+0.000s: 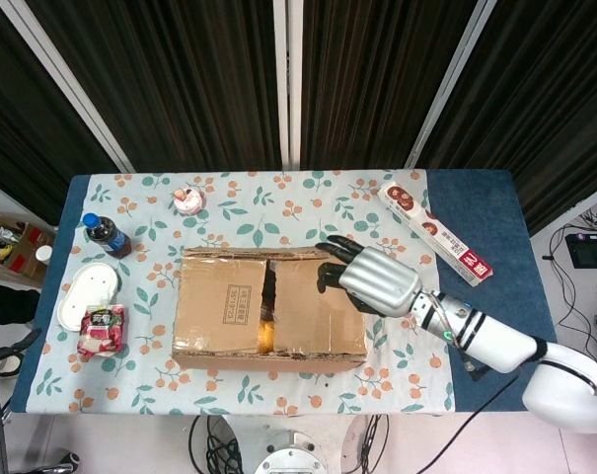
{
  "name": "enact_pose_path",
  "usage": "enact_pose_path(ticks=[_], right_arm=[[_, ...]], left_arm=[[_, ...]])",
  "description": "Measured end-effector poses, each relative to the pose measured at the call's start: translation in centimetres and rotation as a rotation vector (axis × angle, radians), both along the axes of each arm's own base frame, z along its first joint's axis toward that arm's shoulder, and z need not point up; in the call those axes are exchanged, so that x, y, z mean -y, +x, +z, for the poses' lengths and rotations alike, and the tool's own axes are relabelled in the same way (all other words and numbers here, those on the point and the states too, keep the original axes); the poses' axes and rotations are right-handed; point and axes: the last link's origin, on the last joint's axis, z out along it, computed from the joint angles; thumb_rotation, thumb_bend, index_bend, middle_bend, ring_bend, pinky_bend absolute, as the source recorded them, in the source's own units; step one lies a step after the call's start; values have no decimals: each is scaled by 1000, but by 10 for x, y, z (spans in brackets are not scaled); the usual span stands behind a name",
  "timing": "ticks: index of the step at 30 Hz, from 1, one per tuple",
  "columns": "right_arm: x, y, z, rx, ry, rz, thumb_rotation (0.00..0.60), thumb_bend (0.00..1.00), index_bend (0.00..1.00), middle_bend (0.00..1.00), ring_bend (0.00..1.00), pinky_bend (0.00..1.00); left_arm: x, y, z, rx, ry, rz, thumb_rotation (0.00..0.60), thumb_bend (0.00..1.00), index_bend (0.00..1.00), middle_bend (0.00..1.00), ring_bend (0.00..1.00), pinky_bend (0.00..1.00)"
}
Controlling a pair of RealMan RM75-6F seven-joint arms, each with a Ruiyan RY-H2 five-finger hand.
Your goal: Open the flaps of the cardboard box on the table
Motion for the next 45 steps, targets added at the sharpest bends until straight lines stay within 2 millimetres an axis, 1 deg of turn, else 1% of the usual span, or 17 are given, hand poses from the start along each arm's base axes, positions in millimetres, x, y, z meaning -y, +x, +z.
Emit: enact_pose_path(ticks=[6, 16, 19, 21, 27, 30, 38, 43, 45], right_arm=[[1, 10, -26, -27, 49, 19, 600, 1000, 381, 285, 0, 0], [7, 14, -62, -68, 80, 50, 600, 1000, 380, 281, 0, 0], [9, 15, -71, -74, 83, 61, 600, 1000, 355, 260, 0, 0], [10, 17, -76, -67, 90, 62, 600, 1000, 317, 241, 0, 0], [12, 22, -89, -56, 112, 63, 600, 1000, 226, 182, 0, 0], [11, 25, -94, -49, 124, 65, 600, 1000, 208, 165, 0, 0], [9, 27, -105, -70, 150, 74, 600, 1000, 212, 164, 0, 0], [9, 25, -107, -76, 145, 78, 600, 1000, 278, 195, 0, 0], [10, 25, -108, -80, 146, 76, 600, 1000, 289, 196, 0, 0]], left_arm=[[2, -7, -1, 10, 1, 19, 600, 85, 6, 37, 57, 167], [7, -17, -1, 16, 3, 41, 600, 85, 6, 37, 57, 167], [8, -20, 0, 15, 4, 51, 600, 84, 6, 37, 57, 167], [8, -22, 0, 17, 5, 56, 600, 85, 6, 37, 57, 167], [10, -28, 2, 21, 11, 68, 600, 85, 6, 37, 57, 167], [10, -30, 2, 19, 11, 71, 600, 85, 6, 37, 57, 167], [12, -33, 3, 20, 16, 76, 600, 86, 6, 37, 56, 167], [14, -36, 2, 19, 11, 81, 600, 86, 6, 37, 56, 167], [14, -36, 2, 20, 11, 81, 600, 86, 6, 37, 56, 167]])
